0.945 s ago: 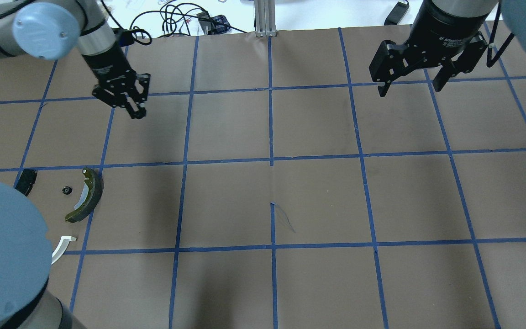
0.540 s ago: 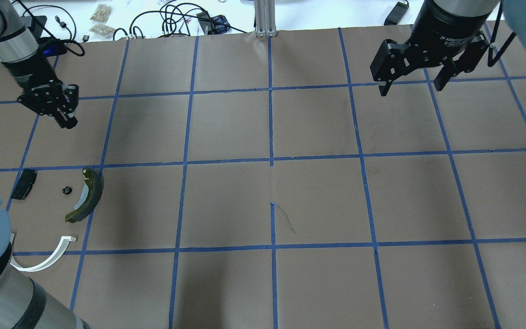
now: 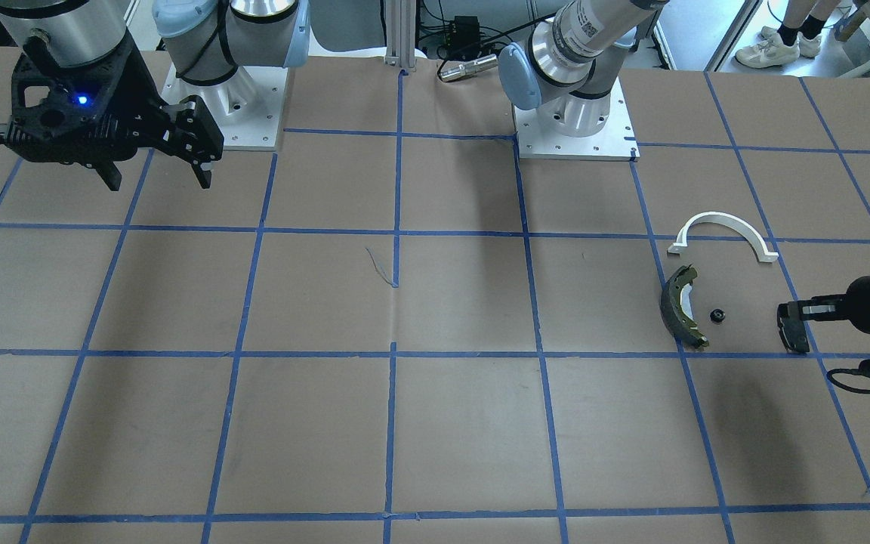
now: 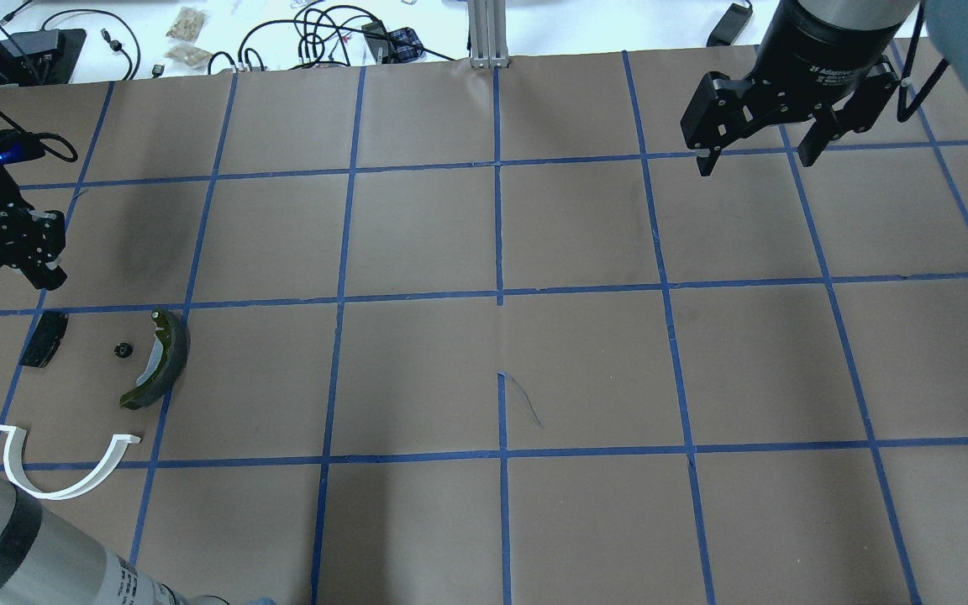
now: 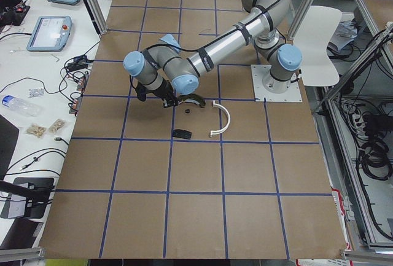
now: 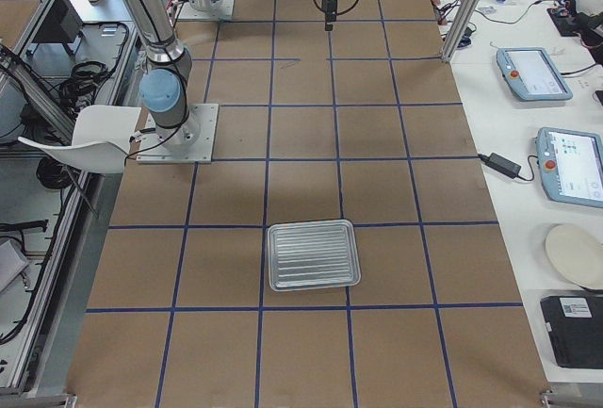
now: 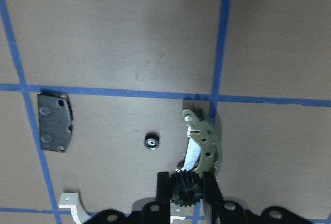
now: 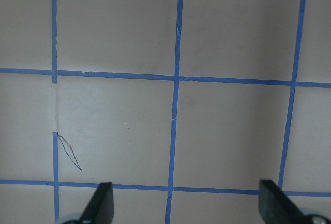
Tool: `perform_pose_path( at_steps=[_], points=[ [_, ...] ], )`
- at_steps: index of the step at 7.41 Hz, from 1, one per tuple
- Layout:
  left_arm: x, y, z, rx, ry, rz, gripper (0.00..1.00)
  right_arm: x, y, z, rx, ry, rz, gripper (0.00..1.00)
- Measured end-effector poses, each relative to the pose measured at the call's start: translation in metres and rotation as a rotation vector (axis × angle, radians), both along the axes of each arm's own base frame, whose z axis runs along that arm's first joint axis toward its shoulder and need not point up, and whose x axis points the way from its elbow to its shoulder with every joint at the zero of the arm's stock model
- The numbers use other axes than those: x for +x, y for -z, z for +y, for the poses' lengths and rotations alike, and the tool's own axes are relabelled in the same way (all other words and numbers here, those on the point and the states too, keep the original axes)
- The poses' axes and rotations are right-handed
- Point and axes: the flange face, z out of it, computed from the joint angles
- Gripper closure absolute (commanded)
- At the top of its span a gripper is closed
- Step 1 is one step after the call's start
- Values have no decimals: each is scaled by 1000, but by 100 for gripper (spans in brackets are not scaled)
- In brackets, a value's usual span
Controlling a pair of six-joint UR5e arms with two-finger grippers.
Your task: Place bearing gear from tray to pile
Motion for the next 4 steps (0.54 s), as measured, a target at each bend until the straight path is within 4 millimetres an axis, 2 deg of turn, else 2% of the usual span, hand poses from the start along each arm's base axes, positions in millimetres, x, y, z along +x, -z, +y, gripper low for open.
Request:
perform_pose_path(
  at_steps=[4],
  points=[
    [-1, 62, 24, -29, 45, 35, 100, -1, 1, 1, -1, 0, 3, 0]
  ],
)
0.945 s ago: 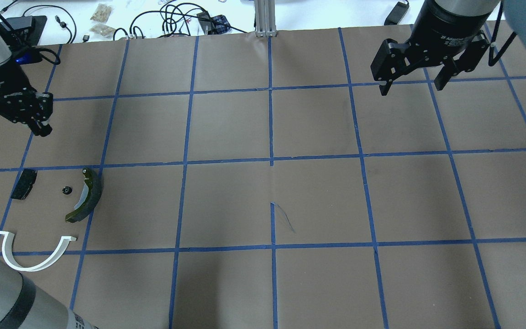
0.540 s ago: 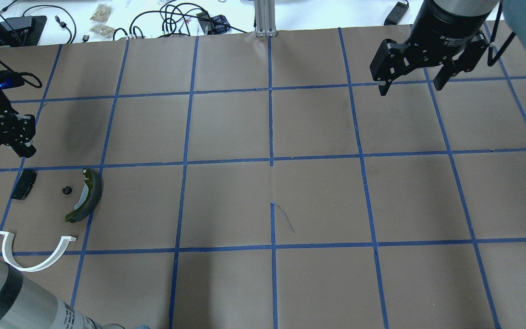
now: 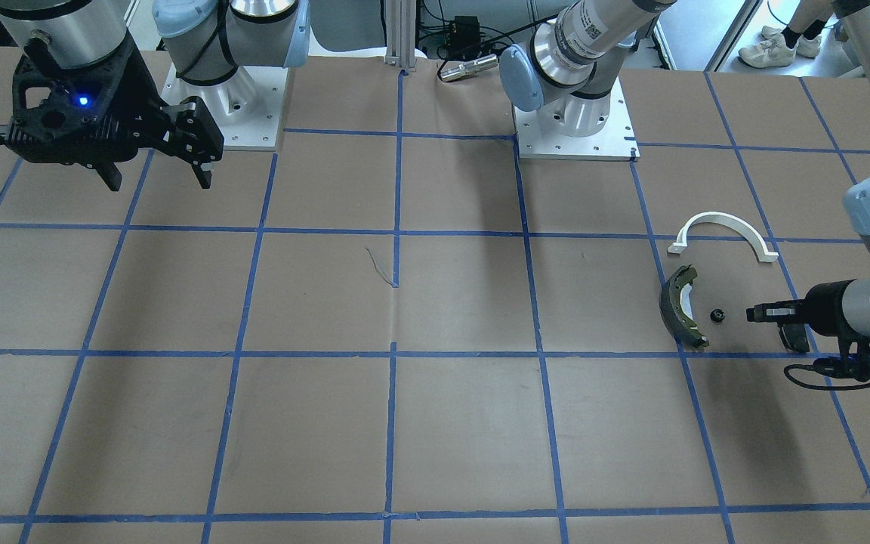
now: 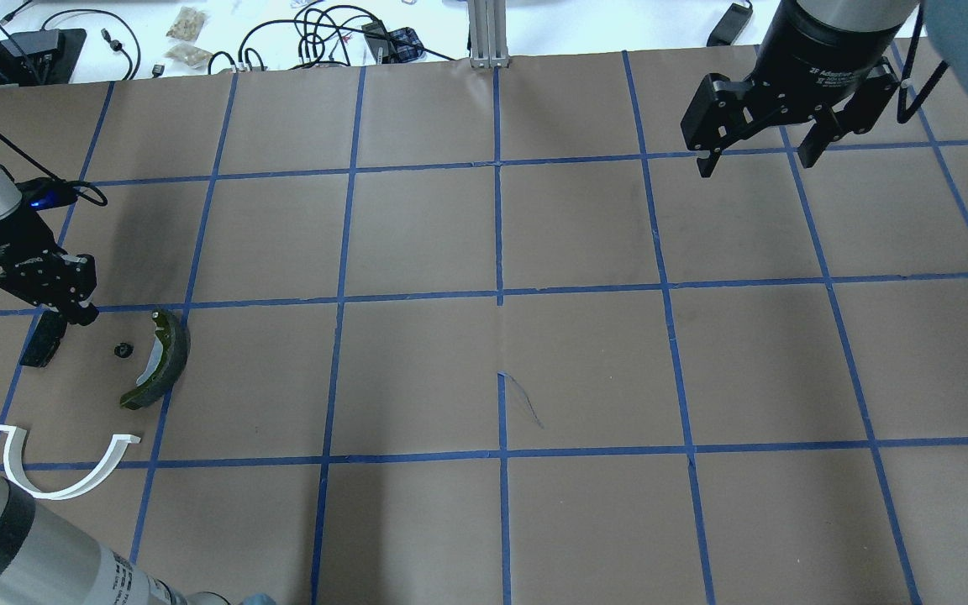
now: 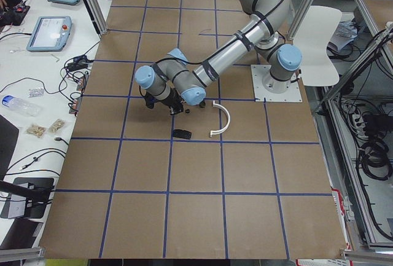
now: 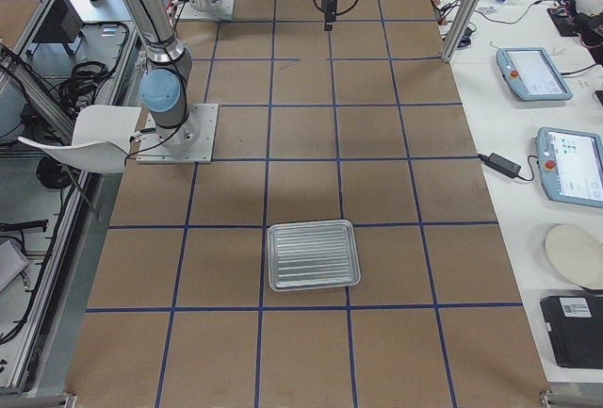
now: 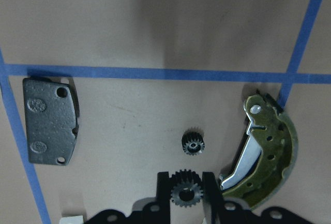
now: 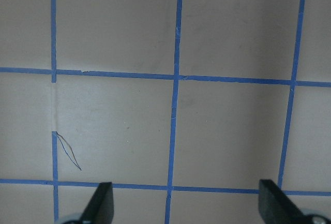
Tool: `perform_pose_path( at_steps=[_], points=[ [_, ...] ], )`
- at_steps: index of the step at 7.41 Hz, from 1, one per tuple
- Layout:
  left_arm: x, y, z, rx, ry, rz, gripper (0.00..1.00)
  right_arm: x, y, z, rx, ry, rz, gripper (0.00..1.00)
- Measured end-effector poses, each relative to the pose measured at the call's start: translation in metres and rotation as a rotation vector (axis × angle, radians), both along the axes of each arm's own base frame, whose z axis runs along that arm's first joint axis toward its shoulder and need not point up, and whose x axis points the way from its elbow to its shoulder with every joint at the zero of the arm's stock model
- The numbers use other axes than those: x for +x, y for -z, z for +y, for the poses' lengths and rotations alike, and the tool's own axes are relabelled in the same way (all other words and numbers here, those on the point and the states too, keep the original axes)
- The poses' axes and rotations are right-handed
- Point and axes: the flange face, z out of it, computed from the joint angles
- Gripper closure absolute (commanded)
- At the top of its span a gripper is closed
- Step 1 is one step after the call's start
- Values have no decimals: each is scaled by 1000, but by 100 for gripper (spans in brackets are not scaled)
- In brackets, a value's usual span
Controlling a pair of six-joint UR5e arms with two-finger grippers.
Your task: Place bearing gear from tray to pile
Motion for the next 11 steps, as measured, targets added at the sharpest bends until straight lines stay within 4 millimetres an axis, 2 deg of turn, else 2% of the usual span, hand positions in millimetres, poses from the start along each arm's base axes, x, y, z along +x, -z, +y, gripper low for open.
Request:
perform_pose_path(
  at_steps=[2, 4, 10, 11],
  points=[
    [0, 22, 14, -15, 10, 1, 100, -1, -2, 1, -7, -1, 0, 0],
    [-3, 33, 21, -4, 16, 11, 100, -1, -2, 2, -5, 0, -3, 0],
    [-4, 39, 24, -8, 25, 6, 100, -1, -5, 5, -9, 0, 0, 0],
    [-4, 39, 23, -11, 25, 3, 93, -1, -5, 5, -9, -1, -1, 0]
  ],
)
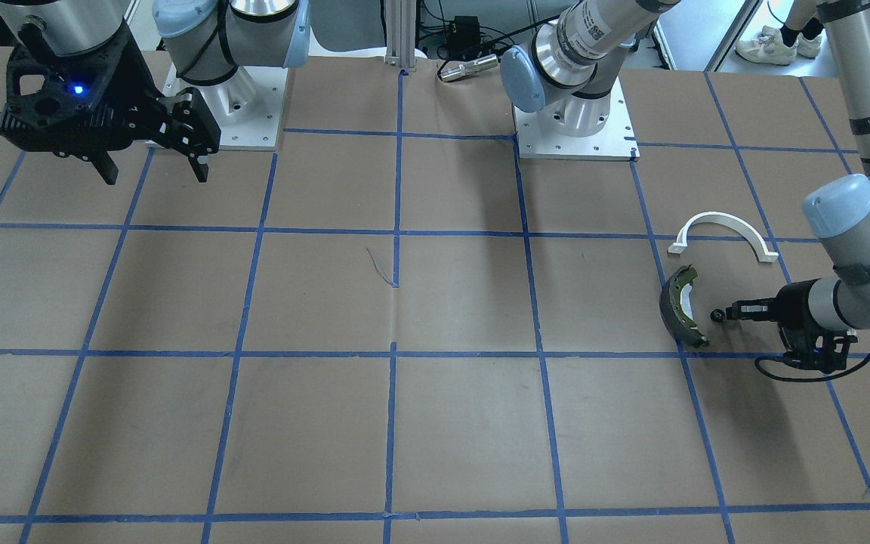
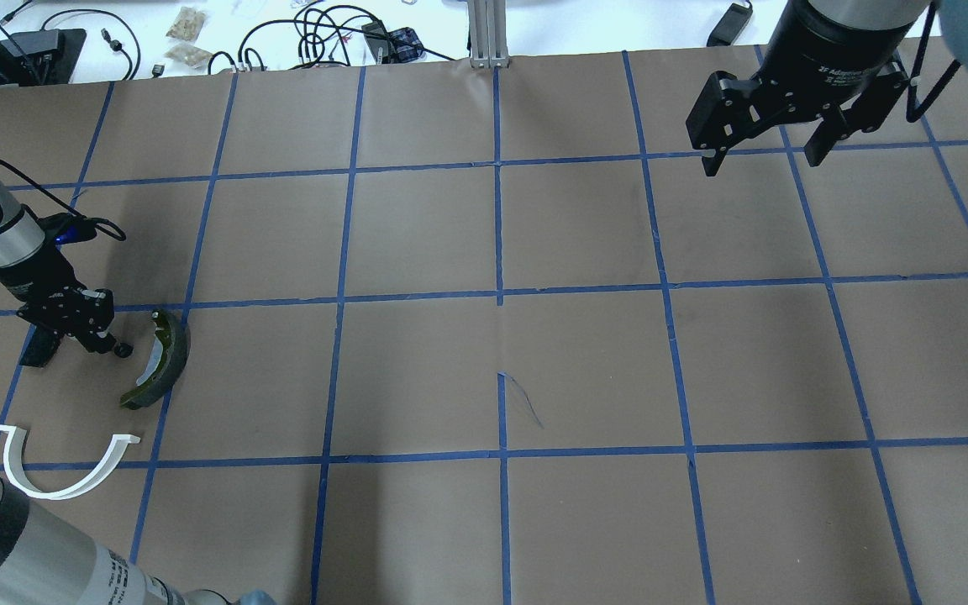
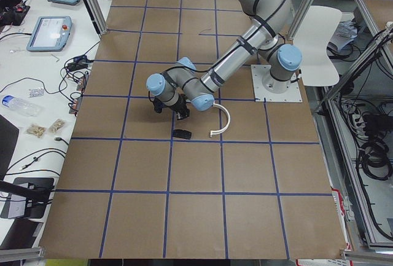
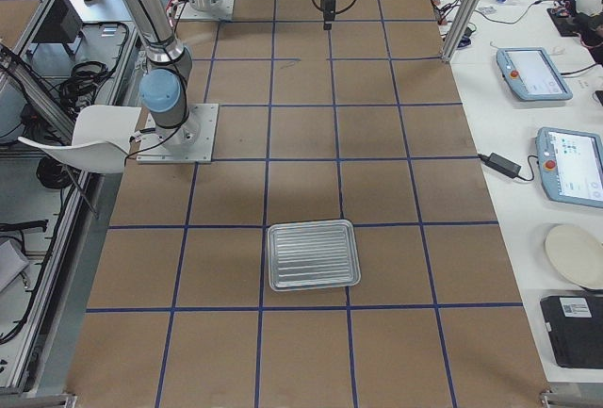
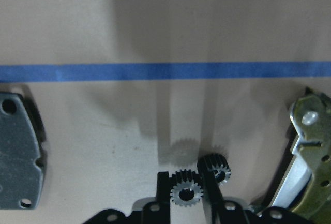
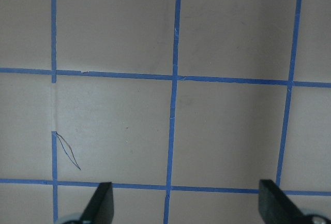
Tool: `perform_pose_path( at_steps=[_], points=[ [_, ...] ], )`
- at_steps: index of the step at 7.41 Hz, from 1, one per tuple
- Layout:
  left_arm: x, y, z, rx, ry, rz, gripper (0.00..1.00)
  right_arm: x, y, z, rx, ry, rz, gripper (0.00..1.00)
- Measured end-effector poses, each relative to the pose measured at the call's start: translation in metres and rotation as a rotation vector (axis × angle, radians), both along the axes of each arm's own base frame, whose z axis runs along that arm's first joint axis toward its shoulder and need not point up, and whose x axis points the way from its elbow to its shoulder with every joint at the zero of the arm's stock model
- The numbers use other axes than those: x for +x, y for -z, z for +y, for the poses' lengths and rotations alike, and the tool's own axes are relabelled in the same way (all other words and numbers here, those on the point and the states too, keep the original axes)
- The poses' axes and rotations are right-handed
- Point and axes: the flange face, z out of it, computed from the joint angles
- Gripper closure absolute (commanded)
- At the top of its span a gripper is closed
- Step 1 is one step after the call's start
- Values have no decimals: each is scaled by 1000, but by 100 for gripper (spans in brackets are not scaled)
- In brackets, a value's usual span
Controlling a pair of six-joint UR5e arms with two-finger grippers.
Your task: Place bearing gear from tray to pile
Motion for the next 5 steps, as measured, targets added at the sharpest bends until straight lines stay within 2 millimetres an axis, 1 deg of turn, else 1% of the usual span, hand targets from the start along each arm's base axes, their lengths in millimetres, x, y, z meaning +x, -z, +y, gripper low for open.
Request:
perform_pose_path(
  at_steps=[1, 2, 4, 5],
  points=[
    [0, 0, 0, -1, 0, -1, 57, 1, 0, 0, 0, -1, -2, 0],
    [0, 1, 0, -1, 0, -1, 39, 1, 0, 0, 0, -2, -2, 0],
    [0, -1, 0, -4, -2, -4, 27, 1, -1, 0, -5, -3, -2, 0],
    [1, -4, -1, -9, -4, -9, 18, 1, -1, 0, -6, -3, -2, 0]
  ],
)
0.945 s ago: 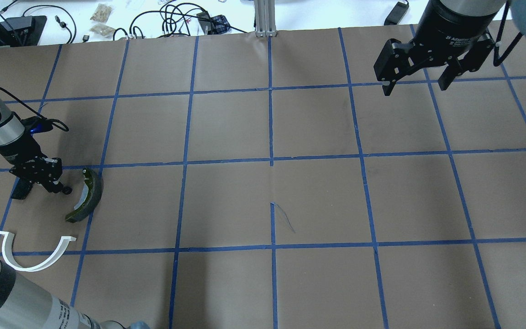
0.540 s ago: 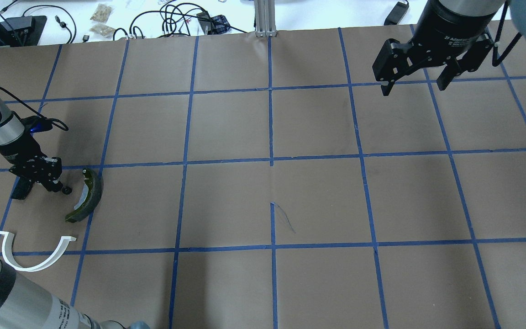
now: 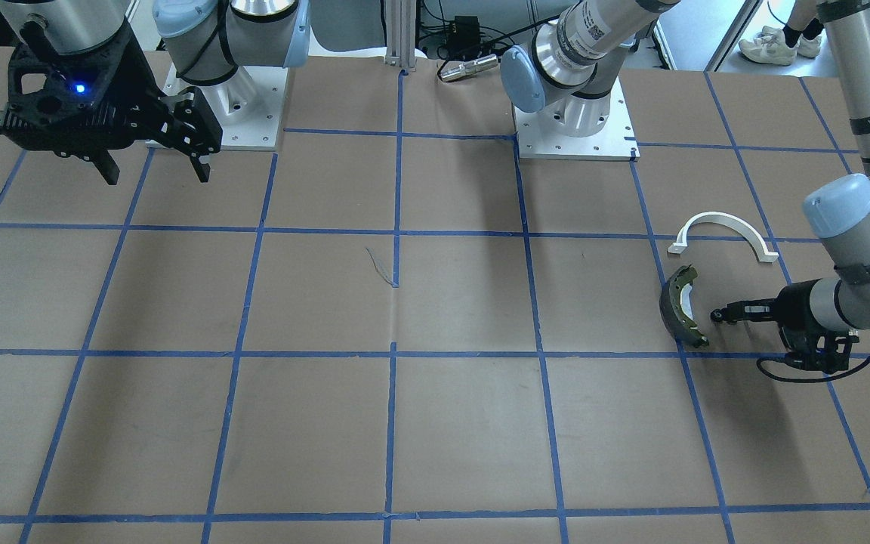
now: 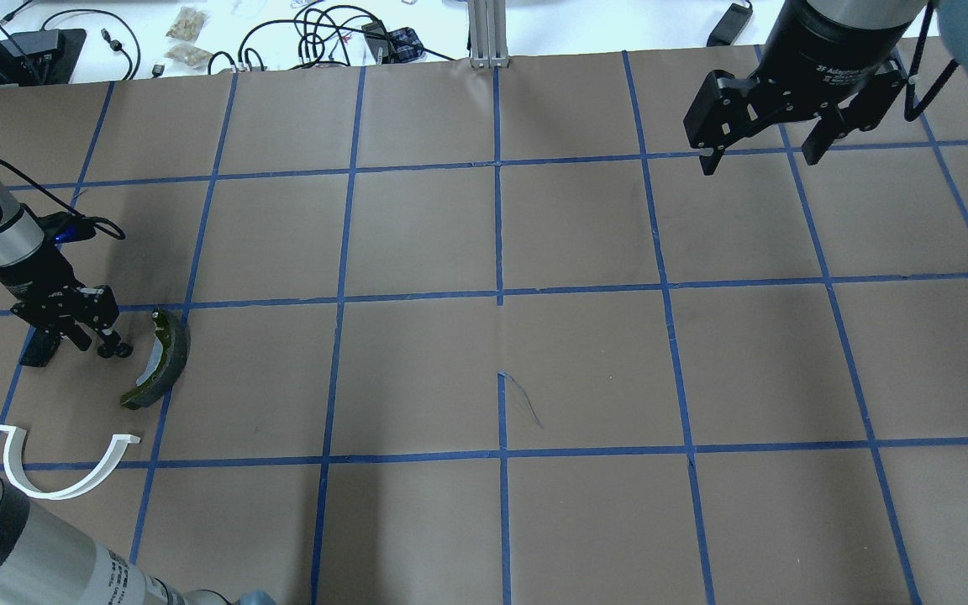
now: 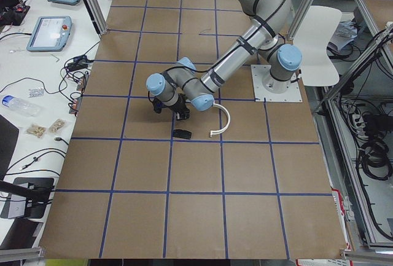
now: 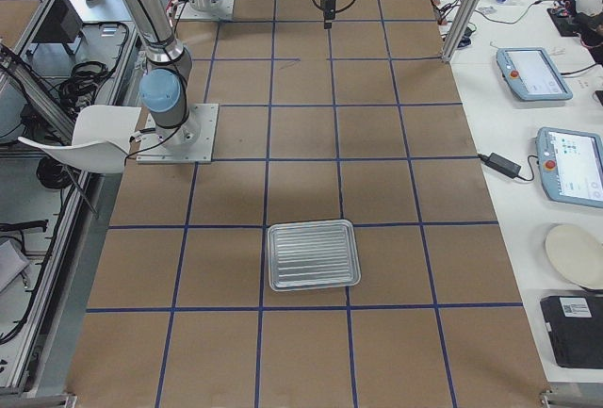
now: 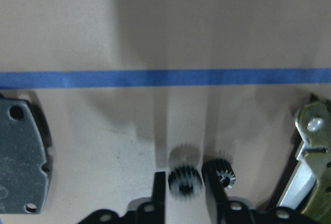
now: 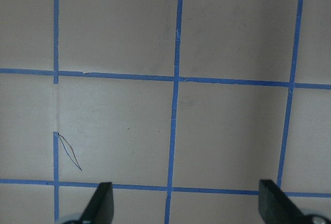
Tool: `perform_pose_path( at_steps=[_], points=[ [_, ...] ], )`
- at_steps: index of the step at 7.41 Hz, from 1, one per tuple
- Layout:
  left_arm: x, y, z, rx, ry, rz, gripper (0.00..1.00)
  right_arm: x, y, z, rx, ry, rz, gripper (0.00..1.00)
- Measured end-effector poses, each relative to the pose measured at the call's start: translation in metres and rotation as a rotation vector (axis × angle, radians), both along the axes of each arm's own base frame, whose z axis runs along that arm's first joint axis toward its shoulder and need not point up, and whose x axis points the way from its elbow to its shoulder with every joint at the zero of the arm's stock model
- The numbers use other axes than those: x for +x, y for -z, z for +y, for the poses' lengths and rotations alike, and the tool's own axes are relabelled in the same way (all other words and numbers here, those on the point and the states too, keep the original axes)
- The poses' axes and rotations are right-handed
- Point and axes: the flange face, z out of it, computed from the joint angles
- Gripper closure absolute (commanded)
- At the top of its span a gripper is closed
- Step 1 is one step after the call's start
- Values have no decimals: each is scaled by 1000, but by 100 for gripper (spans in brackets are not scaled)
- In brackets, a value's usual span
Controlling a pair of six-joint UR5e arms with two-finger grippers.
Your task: Place bearing gear from tray to pile
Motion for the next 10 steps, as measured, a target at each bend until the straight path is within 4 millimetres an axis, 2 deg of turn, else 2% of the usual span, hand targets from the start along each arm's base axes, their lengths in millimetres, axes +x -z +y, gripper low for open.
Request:
perform_pose_path(
  at_steps=[1, 2, 3, 4, 5, 6, 7, 8, 10],
  points=[
    [-1, -9, -2, -13, -1, -8, 16, 0, 0, 0, -1, 0, -1, 0],
    [-4, -25, -7, -31, -3, -21, 8, 0, 0, 0, -2, 0, -1, 0],
    [-7, -46, -13, -49, -4, -36, 8, 0, 0, 0, 1, 0, 1, 0],
    [-16, -76, -25, -67, 8, -49, 8, -1, 1, 0, 3, 1, 4, 0],
    [-39, -114, -43, -93, 41, -66, 5, -1, 1, 0, 5, 1, 7, 0],
    [-74, -154, -62, -125, 54, -95, 0, -1, 2, 0, 6, 1, 9, 0],
    [-114, -190, -74, -155, 35, -118, 0, -1, 3, -2, 5, 2, 9, 0],
    [-153, -224, -78, -191, 20, -115, 0, -1, 3, -2, 2, 2, 8, 0],
    [-220, -278, -67, -264, 21, -101, 0, -1, 3, -2, 2, 2, 6, 0]
  ],
)
